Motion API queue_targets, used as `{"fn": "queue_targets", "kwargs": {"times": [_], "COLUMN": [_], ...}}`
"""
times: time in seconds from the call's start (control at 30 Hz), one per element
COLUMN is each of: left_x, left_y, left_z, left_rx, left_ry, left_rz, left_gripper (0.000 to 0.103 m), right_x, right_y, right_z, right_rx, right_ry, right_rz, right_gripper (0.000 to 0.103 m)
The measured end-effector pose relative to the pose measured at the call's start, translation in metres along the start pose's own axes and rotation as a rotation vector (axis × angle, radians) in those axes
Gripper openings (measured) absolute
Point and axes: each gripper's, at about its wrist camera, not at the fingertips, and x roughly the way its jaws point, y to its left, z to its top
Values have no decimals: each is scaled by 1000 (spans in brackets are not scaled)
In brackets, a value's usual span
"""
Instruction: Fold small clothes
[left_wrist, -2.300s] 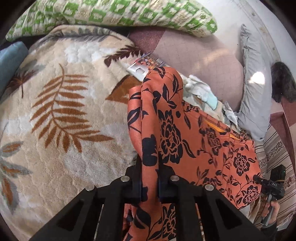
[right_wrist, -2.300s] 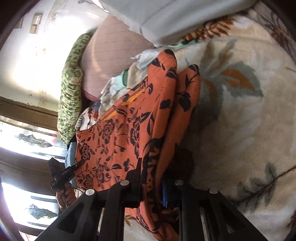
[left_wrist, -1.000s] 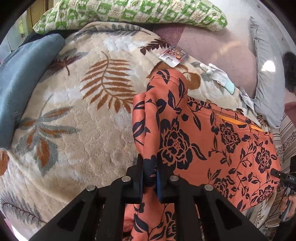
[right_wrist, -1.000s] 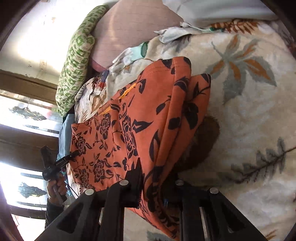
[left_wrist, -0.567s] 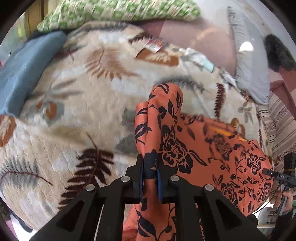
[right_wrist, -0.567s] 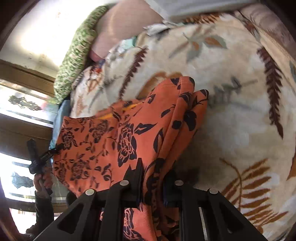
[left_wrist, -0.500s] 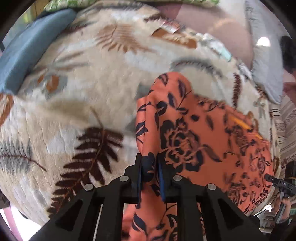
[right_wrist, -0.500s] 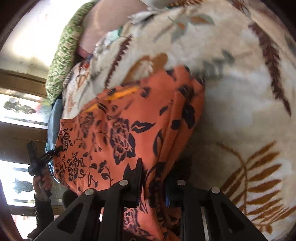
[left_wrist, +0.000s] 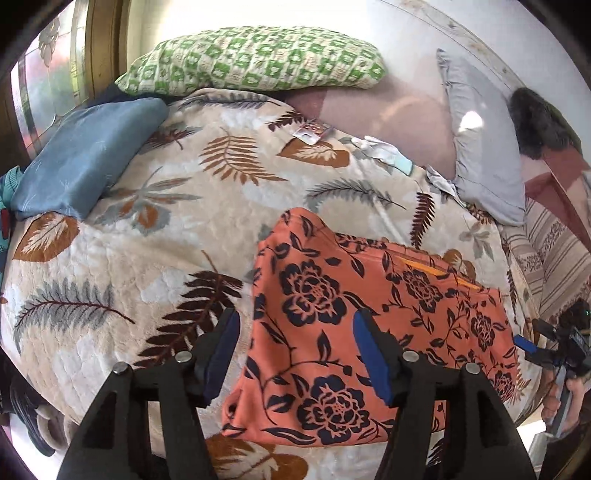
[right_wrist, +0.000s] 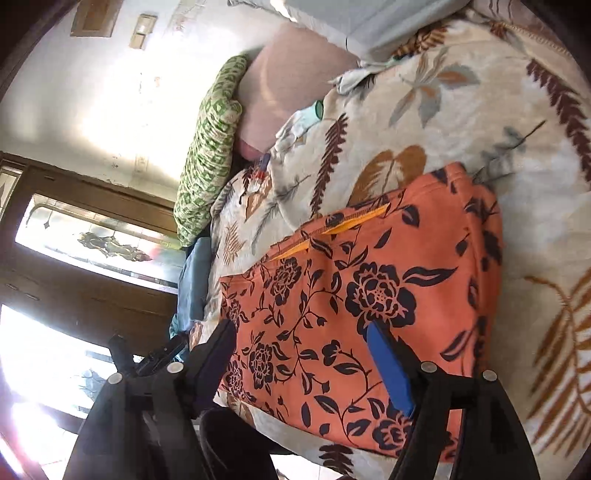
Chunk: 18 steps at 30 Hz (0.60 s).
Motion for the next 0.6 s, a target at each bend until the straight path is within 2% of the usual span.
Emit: {"fn": "queue_targets", "kwargs": {"times": [0.03,0.07,0.1,0.17,0.23,0.3,0.37,0.43,0.47,0.5,0.53,0.6], "left_x": [11,24,44,86,82,84,85,86,85,83,80,68], "left_y": [-11,-19,-24,-22,-21,-24,-22,-21,-21,-21,-20,-16], "left_z": [-9,-20,-30,-50,-55,-51,-49,-47,-47,-45,-45,-42], "left_rx": [26,56,89,114,120,136,118,111,106,103,98,61], "left_ry": [-5,5,47,203,110,128,121,119,117,119,115,81], "left_rz": [14,36,70,151,151,159,149,146,140,137,129,116], "left_gripper": [67,70,71,71,75,75,78,78,78,78,78,78], "right_x": [18,35,43,30,17,12,13,31,43,36,28,13], "right_y": [-15,-35,-56,-63,-41,-22,-23,-48,-71,-91,-94,-71], "right_z": [2,4,5,8,18,30,38,43,44,37,37,34], "right_rx": [18,59,143,252,187,111,96,151,213,283,327,263], "right_ry": [19,26,21,-52,-64,-53,-74,-66,-38,-70,-110,-128], "right_rz": [-40,-126,-131,-59,-72,-38,-42,-147,-199,-164,-127,-147], "right_gripper": [76,74,66,66,67,71,74,76,67,60,60,71]}}
